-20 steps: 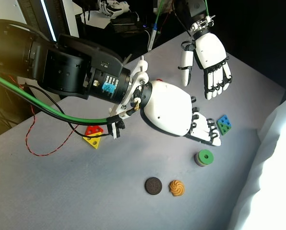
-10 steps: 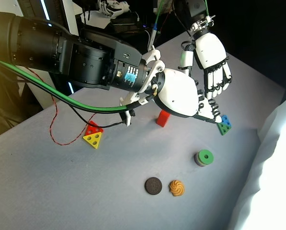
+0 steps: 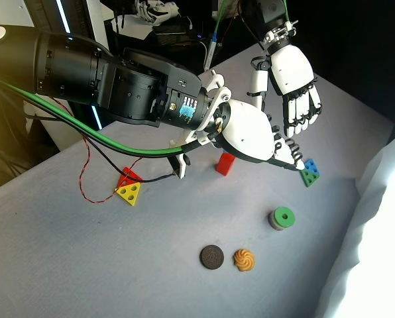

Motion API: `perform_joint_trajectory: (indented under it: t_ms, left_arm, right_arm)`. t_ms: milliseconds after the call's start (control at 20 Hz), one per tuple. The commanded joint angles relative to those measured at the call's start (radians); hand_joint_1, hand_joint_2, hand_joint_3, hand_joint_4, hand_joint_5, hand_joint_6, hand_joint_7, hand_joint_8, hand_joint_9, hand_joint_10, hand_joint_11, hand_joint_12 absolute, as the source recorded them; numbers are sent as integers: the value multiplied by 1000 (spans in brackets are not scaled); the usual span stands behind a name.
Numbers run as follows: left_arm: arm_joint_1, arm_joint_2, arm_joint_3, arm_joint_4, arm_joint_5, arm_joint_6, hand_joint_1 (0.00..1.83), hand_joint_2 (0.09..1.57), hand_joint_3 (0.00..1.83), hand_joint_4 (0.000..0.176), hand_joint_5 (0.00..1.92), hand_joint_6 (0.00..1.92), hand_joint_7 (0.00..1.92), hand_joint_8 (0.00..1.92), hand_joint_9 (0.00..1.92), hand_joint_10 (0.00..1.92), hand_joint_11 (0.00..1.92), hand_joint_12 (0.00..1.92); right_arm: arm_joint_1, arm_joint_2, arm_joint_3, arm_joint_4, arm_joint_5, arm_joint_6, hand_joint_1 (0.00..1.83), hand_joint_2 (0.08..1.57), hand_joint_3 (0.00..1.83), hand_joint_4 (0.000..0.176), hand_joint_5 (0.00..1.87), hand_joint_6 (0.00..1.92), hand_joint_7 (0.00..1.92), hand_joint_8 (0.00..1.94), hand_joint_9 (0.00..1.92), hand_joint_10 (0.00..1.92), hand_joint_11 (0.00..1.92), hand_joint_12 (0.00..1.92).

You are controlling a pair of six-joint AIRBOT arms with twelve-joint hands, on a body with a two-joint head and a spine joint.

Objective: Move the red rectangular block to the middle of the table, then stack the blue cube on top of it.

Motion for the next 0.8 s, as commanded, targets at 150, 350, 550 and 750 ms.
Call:
perform_joint_trajectory:
  t_ms: [150, 350, 550, 750]
  left_arm:
    - [-14, 15, 1, 41, -57, 6, 135, 1275, 0, 0, 466, 4, 457, 5, 387, 7, 0, 755]
    - [-14, 15, 0, 37, -57, 11, 108, 1282, 2, 0, 459, 0, 450, 0, 378, 0, 0, 724]
    - [-21, 14, -3, 37, -57, 16, 108, 1287, 3, 0, 458, 0, 444, 0, 371, 0, 0, 730]
    - [-21, 14, -3, 35, -57, 19, 131, 1286, 0, 0, 460, 0, 438, 0, 365, 0, 0, 729]
  right_arm:
    - [7, -6, 10, -9, 32, -16, 1076, 1026, 1, 176, 1161, 685, 175, 7, 14, 5, 0, 0]
    - [4, -17, 21, -10, 30, -28, 1076, 1024, 2, 176, 1166, 677, 168, 1, 0, 0, 0, 0]
    - [-1, -22, 21, -11, 25, -41, 1080, 1020, 0, 176, 1180, 652, 169, 1, 0, 0, 0, 0]
    - [-5, -23, 21, -15, 25, -50, 1073, 1027, 1, 176, 1154, 698, 169, 10, 0, 0, 0, 0]
